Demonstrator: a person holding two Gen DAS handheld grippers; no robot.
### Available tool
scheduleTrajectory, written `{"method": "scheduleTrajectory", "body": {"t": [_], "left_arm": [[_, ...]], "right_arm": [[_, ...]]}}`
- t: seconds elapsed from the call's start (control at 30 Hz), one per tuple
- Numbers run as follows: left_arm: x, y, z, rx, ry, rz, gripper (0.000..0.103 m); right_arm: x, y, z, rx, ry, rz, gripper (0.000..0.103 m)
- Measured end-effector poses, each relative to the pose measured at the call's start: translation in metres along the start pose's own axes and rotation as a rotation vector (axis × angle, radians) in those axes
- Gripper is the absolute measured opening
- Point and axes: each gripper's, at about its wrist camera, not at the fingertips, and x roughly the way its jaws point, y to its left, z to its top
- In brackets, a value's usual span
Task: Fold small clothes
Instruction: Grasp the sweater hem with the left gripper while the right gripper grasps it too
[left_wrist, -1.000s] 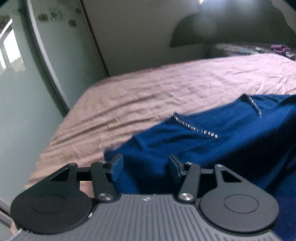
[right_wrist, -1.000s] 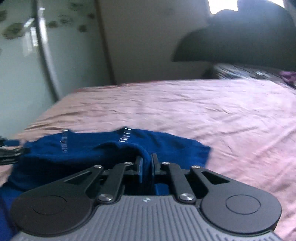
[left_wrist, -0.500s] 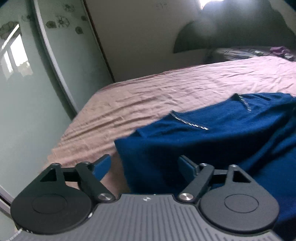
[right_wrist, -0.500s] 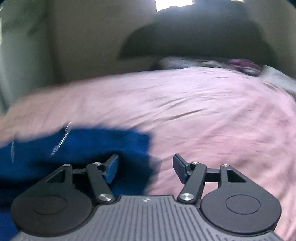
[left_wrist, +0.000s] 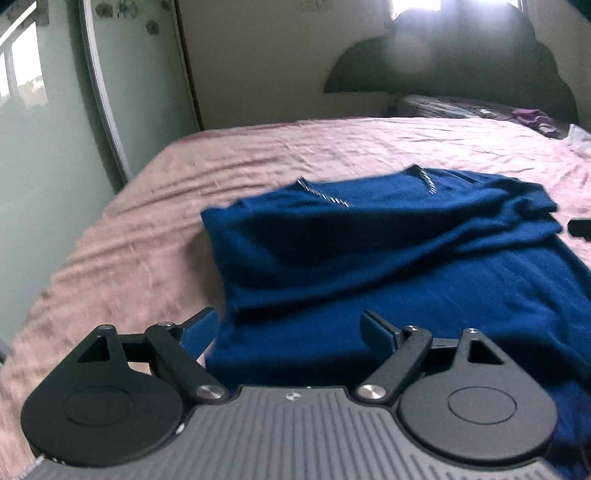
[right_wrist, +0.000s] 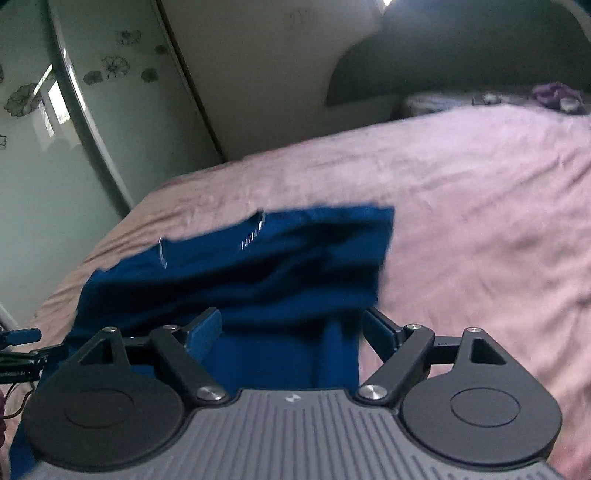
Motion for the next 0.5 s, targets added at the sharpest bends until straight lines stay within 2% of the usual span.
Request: {"method": "scheduleTrajectory", "body": {"t": [0.1,0.23,0.5], "left_arm": [[-0.014,-0.004,-0.015,0.015,0.004,-0.014,0.086],[-0.031,-0.013,-0.036,0.034,0.017,-0.049,0.086],[-0.058,-0.016,-0.063,0.024,0.034,-0.072,0.086]], "right_arm": [[-0.016,0.002,-0.017,-0.001,0.032,0.014,0.084],[-0.041,0.009,-0.035,0.002,0.066,0.081,0.084],[-0.067,0.035,-0.067,-0.104,0.16,0.177,0.084]]}}
